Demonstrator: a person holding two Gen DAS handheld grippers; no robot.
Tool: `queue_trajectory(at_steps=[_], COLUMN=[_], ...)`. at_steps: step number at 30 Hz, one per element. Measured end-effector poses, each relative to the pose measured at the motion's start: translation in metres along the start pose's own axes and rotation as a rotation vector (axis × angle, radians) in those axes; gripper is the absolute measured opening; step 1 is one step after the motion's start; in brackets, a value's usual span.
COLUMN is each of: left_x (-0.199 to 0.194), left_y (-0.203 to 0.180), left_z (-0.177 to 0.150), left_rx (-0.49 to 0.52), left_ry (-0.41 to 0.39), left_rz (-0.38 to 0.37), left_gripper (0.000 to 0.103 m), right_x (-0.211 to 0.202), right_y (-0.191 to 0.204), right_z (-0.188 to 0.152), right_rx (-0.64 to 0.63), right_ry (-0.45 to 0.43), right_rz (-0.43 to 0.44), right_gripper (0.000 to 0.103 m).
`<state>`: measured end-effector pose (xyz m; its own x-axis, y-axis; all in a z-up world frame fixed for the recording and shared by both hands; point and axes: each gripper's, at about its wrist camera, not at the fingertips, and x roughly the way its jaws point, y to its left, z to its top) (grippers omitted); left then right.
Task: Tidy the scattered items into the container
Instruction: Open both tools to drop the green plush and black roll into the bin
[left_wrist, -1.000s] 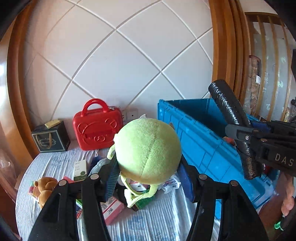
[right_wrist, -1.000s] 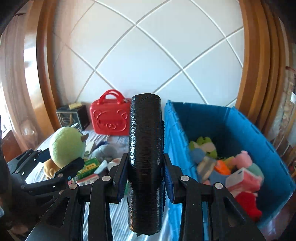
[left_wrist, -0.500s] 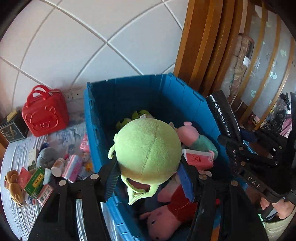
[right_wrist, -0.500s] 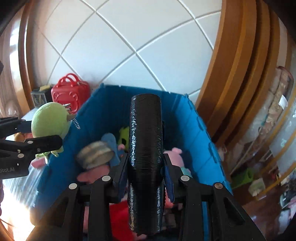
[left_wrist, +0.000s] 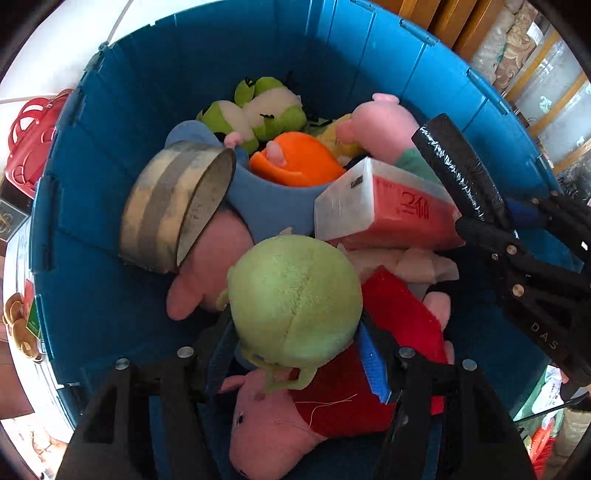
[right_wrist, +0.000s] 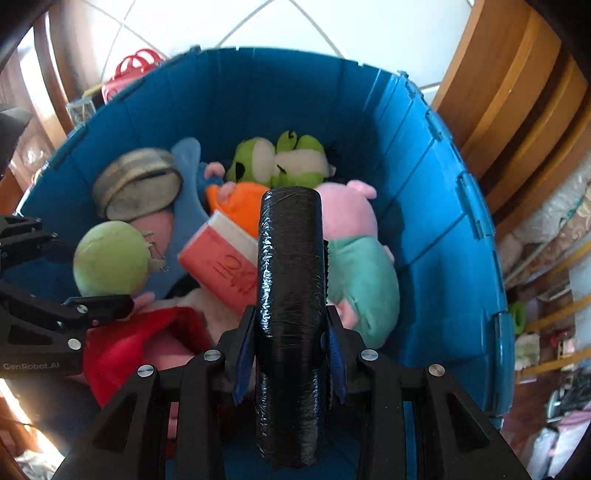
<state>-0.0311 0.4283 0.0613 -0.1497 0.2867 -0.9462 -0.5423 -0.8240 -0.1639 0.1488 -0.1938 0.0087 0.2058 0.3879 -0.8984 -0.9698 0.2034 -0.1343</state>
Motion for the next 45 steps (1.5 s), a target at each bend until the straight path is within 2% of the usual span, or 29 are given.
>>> queue_trajectory(at_steps=[6,11,14,16,17,19,23,30,35,45], left_x=[0.009,0.009,0.009,0.007,0.006,0.002,-0.011,-0.045,-0.069,-0.122], left_y=[0.001,0.001,-0.002,-0.002,-0.002,-0.003,-0.002,-0.007,-0.009,0.024], left_z=[-0.001,-0.002,-0.004,-0.005,-0.006,-0.008,-0.016,-0.042,-0.057,-0.073], left_rx=[-0.022,-0.009,0.002,0.002,0.003,0.007,0.023,0.064,0.086,0.018], left_ry=[0.042,0.058,0.071,0.072,0.072,0.067,0.04,-0.036,-0.083,-0.227], left_rz=[0.039,0.061,0.076,0.08,0.082,0.078,0.055,0.015,0.022,0.065], left_gripper=[0.062,0.063,0.064,0.064,0.064,0.064,0.064,0.064,0.064,0.064], right_x=[0.014,0.016,0.016,0.014,0.014,0.011,0.002,-0.022,-0.04,-0.06], right_y=[-0.004,-0.001,-0.001,-0.001,-0.001,0.0,-0.001,-0.003,-0.002,0.029], right_z=[-0.006,-0.011,-0.01,-0.01,-0.01,-0.012,-0.016,-0.032,-0.045,-0.033], right_rx=[-0.01,-0.048,-0.048,-0.053,-0.058,-0.069,-0.062,-0.044,-0.029,-0.077], right_ry=[0.08,0.117,0.117,0.109,0.102,0.088,0.062,0.001,-0.048,-0.113], right_rz=[0.012,-0.01,-0.013,-0.015,-0.023,-0.03,-0.02,0.003,0.016,0.033], right_gripper=[0.034,0.036,0.049,0.07,0.074,0.089,0.102,0.102,0.102,0.102])
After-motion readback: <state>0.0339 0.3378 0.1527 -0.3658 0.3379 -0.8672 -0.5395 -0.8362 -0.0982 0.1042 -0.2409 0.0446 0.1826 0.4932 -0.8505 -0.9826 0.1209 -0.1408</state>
